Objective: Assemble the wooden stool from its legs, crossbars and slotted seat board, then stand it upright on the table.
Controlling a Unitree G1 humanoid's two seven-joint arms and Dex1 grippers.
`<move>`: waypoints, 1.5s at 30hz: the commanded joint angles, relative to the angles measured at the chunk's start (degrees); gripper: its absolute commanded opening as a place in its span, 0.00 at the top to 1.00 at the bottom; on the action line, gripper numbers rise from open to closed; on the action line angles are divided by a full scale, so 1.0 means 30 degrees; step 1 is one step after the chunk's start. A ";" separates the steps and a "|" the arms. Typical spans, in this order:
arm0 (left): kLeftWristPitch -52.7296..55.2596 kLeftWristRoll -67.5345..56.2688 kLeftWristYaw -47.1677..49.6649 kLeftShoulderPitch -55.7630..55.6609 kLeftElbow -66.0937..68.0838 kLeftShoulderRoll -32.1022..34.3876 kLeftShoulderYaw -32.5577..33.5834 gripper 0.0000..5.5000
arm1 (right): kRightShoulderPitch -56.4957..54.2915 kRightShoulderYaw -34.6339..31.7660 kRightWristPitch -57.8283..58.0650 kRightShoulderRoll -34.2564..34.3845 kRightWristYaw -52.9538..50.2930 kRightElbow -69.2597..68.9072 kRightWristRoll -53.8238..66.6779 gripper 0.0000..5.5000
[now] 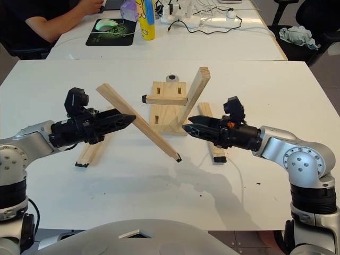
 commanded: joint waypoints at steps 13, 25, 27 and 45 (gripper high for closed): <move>-0.2721 0.4970 -0.3331 -0.1082 0.4357 0.2962 0.3442 0.63 | 0.1731 0.9302 -0.9993 0.7251 -0.6404 0.0787 -1.5685 0.80; -0.4989 0.7683 -0.1908 -0.3894 0.5130 0.0702 0.2284 0.63 | -0.0069 1.0575 -1.0846 1.0782 -0.9886 0.5689 -2.1249 1.00; -0.5153 0.7979 -0.1913 -0.3968 0.5123 0.0355 0.2056 0.63 | 0.0170 1.0437 -1.0288 1.0716 -0.9930 0.5708 -2.1628 1.00; -0.9595 1.4049 -0.1254 -0.2153 0.2386 -0.1584 -0.1568 0.63 | 0.1679 0.9674 -0.6605 0.7033 -0.6759 0.5626 -2.2174 1.00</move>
